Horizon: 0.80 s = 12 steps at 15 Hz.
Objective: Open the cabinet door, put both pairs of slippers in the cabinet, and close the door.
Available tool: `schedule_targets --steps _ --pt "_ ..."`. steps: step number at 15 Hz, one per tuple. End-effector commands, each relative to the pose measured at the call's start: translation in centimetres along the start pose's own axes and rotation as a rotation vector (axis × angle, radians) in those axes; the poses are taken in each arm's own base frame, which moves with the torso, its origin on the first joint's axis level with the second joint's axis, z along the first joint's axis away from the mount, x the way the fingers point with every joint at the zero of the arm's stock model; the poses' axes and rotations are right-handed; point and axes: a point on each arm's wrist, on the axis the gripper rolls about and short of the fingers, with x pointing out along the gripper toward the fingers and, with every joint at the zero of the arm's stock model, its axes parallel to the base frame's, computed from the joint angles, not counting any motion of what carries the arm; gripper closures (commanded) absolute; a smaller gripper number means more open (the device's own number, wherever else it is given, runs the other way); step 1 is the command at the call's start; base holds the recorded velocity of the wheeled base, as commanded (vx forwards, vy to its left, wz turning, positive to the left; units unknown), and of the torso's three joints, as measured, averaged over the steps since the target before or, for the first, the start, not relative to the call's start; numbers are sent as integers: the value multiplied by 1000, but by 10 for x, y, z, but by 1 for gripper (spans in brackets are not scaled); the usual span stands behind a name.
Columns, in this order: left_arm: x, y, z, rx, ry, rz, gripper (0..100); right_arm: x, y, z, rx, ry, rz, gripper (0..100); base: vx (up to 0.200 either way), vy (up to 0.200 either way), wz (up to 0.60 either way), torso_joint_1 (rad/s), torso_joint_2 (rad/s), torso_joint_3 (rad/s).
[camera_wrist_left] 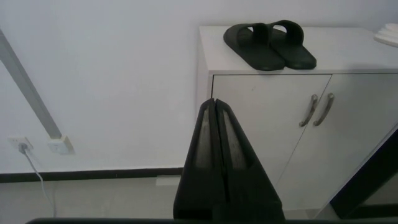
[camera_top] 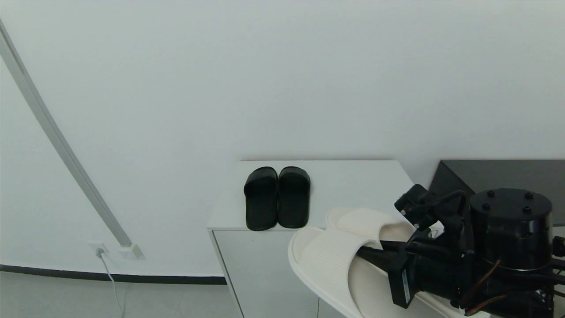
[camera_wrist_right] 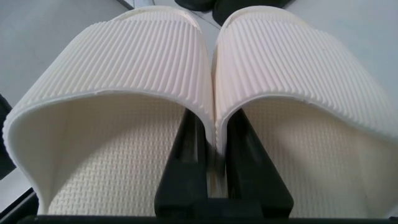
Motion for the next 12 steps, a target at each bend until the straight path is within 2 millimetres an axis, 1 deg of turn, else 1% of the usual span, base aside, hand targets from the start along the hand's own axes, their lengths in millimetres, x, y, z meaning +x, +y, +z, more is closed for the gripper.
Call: schedule_targets --steps 1,12 --pt "0 0 0 0 2 1 100 0 0 -2 0 6 -1 100 0 0 0 0 0 0" --pt "0 0 0 3 2 2 100 -3 0 -4 0 9 1 100 0 0 0 0 0 0"
